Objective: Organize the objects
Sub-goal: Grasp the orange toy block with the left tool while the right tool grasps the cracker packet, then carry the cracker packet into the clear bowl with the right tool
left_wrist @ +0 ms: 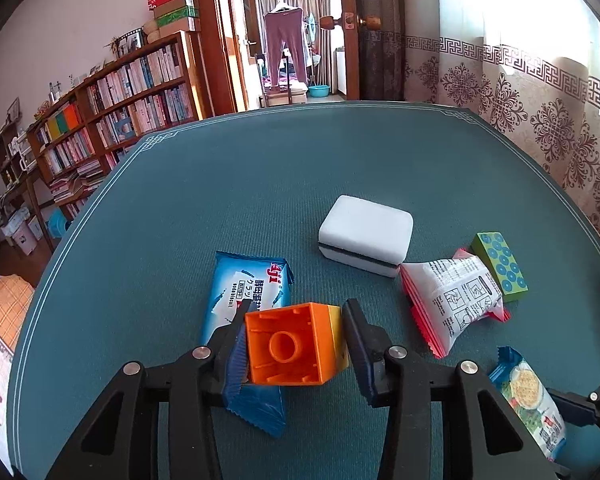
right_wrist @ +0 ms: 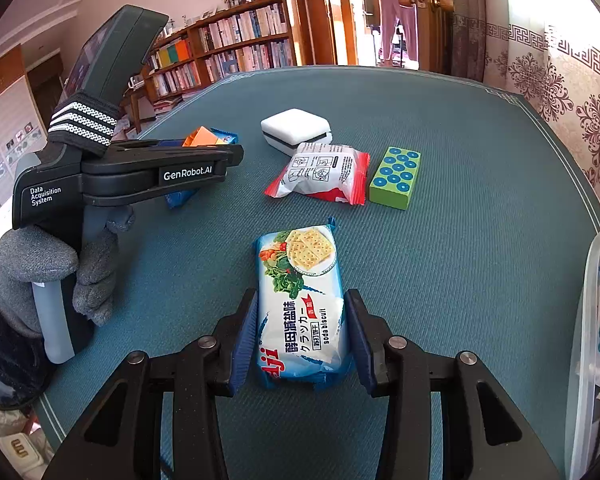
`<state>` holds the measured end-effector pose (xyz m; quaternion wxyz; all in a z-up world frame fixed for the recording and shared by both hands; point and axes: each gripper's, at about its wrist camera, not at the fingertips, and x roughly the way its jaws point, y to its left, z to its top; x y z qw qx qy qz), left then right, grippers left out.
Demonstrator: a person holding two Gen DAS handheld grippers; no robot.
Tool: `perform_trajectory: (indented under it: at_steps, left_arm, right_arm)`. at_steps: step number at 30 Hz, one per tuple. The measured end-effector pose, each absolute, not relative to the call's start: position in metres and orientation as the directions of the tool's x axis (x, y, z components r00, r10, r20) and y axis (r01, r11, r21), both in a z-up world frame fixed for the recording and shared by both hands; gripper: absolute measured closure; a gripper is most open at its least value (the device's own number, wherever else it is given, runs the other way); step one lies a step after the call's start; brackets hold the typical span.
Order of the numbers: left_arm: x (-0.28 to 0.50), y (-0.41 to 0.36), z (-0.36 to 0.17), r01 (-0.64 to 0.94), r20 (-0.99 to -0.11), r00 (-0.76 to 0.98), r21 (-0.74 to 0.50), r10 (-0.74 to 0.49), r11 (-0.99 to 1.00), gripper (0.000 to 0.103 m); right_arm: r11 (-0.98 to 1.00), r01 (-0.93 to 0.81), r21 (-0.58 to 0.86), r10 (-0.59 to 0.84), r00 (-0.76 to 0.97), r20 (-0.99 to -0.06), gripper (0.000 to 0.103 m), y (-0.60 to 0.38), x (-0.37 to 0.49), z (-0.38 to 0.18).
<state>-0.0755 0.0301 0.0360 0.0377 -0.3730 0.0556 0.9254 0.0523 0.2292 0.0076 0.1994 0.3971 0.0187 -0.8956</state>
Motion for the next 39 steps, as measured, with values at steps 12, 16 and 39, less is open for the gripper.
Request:
perform_trajectory:
  at_steps: [12, 16, 39]
  left_arm:
    - [-0.046, 0.024, 0.065, -0.125, -0.663, -0.740, -0.028, 0.112, -0.992, 0.057]
    - [-0.040, 0.030, 0.072, -0.143, -0.648, -0.751, -0.030, 0.128, -0.989, 0.057]
    - [-0.020, 0.067, 0.071, -0.246, -0.656, -0.721, -0.061, 0.224, -0.967, 0.057]
  right_arm:
    - [-0.919, 0.364, 0.153, -0.358, -0.605, -0.711, 0.059, 0.232, 0.055, 0.009]
    - [-0.922, 0.344, 0.180, -0.366, -0.612, -0.702, 0.060, 0.239, 0.056, 0.010]
    - [-0.958, 0.183, 0.219, -0.280, -0.753, -0.595, 0.061, 0.326, 0.097, 0.071]
